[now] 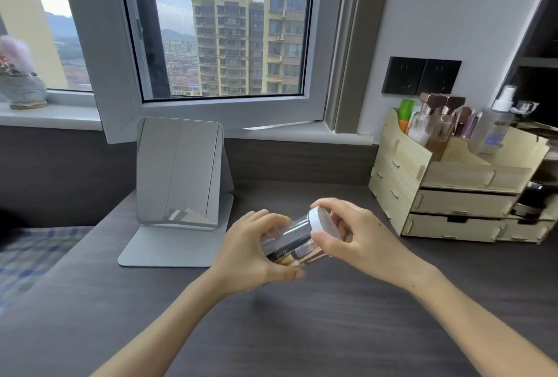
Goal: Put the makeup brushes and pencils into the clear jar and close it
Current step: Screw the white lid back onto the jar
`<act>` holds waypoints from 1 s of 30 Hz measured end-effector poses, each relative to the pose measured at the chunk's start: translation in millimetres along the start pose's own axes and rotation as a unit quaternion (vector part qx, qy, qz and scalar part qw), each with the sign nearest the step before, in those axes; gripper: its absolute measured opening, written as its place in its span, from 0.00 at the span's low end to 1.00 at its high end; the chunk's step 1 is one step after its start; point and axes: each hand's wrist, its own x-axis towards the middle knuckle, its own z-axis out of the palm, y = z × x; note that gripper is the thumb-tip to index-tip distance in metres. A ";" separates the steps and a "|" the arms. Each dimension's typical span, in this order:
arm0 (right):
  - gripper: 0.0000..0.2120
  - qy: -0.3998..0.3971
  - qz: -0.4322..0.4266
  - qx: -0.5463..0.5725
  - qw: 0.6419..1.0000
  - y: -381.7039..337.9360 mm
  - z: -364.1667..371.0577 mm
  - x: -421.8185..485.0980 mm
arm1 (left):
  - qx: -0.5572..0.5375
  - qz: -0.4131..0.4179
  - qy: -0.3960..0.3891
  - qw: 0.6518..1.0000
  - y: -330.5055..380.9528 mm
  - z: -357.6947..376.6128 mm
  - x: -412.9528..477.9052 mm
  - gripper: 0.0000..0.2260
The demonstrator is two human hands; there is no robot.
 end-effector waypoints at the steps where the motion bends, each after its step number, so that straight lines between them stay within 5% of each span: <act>1: 0.20 0.028 0.002 -0.008 1.000 0.1 0.4 1.3 | 0.000 0.003 0.015 1.000 3.3 3.2 1.9 0.29; 7: 0.23 0.133 0.030 -0.017 0.990 -3.5 -14.8 9.2 | 0.091 0.031 0.104 0.990 28.0 20.8 33.0 0.29; 13: 0.22 0.285 0.035 -0.026 0.958 -7.5 -66.6 -2.2 | 0.082 0.076 0.042 0.993 41.7 22.3 69.0 0.42; 20: 0.20 0.497 0.095 -0.153 0.849 28.6 -162.5 -5.4 | -0.004 0.033 0.134 0.990 34.8 20.8 99.2 0.22; 30: 0.23 0.508 0.142 -0.276 0.803 90.4 -215.3 25.2 | -0.011 0.016 0.123 0.992 27.3 35.6 117.1 0.12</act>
